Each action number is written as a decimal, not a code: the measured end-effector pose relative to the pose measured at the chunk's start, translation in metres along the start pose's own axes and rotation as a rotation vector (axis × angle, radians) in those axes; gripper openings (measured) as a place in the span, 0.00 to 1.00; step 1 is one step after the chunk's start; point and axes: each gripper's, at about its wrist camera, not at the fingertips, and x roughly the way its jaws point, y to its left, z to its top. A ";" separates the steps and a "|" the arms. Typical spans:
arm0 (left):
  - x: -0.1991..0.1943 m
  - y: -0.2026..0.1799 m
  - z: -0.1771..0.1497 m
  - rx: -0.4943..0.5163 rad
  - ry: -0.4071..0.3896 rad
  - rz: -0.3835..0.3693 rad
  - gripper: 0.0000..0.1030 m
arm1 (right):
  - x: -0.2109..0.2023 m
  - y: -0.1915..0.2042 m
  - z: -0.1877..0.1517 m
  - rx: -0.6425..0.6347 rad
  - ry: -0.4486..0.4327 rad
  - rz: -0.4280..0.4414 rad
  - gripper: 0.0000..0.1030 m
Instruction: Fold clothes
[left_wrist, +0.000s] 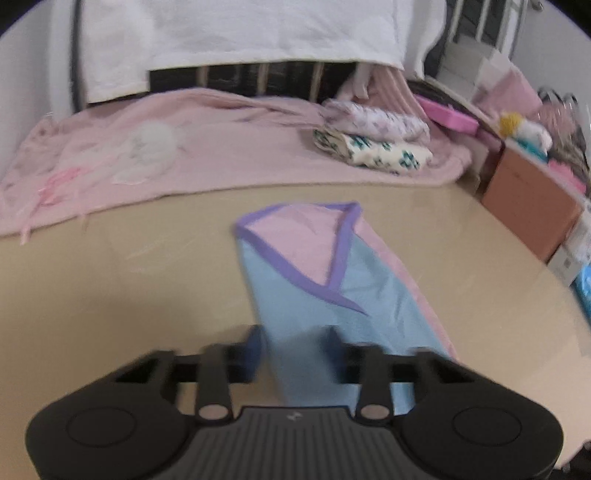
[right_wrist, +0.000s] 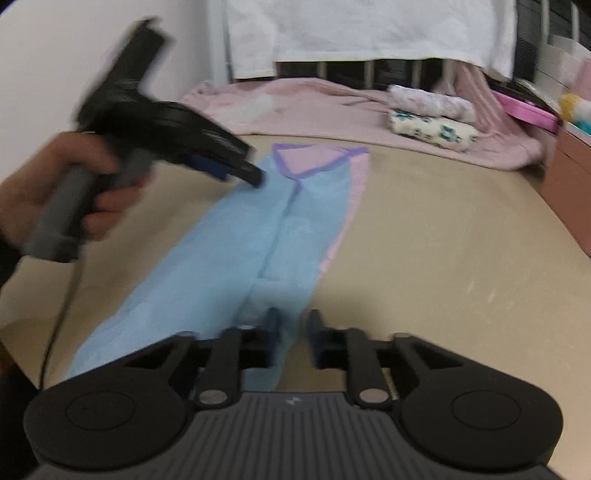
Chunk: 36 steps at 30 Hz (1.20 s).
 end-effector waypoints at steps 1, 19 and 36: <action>0.004 -0.006 -0.001 0.034 -0.007 0.015 0.11 | 0.002 0.000 0.002 -0.021 0.001 -0.008 0.07; 0.010 0.121 0.033 -0.455 -0.140 -0.022 0.48 | 0.092 -0.076 0.175 -0.084 -0.028 0.258 0.46; 0.021 0.129 0.024 -0.502 -0.116 -0.107 0.50 | 0.224 -0.085 0.235 0.090 0.107 0.359 0.03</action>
